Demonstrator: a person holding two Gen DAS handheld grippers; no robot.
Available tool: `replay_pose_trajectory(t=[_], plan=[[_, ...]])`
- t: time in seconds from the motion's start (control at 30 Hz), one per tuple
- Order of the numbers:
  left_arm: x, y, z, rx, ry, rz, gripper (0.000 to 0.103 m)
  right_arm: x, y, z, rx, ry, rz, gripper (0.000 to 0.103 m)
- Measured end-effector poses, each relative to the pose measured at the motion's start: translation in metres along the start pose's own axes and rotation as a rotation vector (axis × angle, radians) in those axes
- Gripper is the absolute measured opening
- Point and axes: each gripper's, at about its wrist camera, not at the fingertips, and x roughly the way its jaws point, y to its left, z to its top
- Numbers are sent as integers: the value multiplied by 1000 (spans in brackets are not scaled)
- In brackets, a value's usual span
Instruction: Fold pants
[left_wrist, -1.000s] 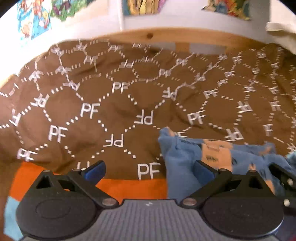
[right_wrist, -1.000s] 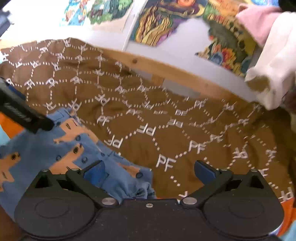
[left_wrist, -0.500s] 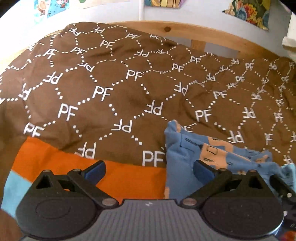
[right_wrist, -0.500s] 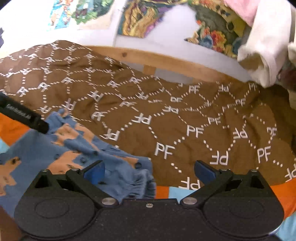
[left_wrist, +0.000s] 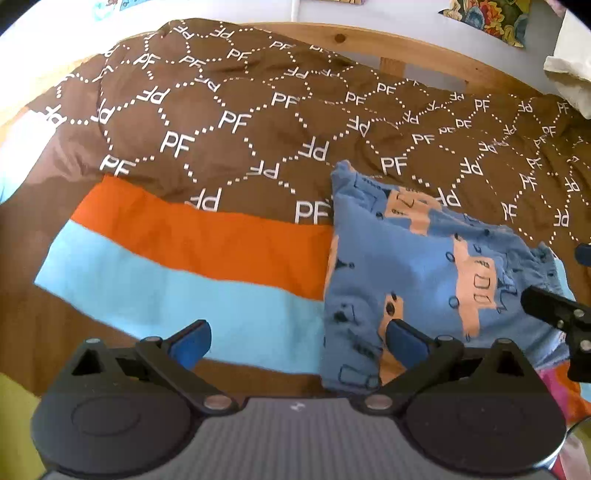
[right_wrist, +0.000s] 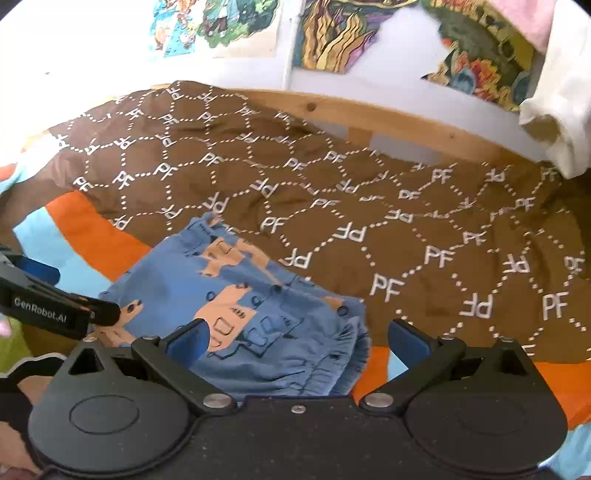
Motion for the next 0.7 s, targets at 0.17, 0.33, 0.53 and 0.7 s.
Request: replay_pose_trajectory(t=[0.17, 0.33, 0.53, 0.7], plan=[[2, -1, -8, -14, 23, -4, 103, 8, 4, -8, -44, 98, 56, 102], [7, 3, -10, -53, 42, -15, 103, 22, 8, -19, -64, 159, 58, 102], [1, 6, -9, -65, 31, -35, 103, 14, -6, -12, 4, 129, 86, 102], [-11, 9, -10, -54, 13, -101, 103, 7, -26, -7, 136, 94, 195, 102]])
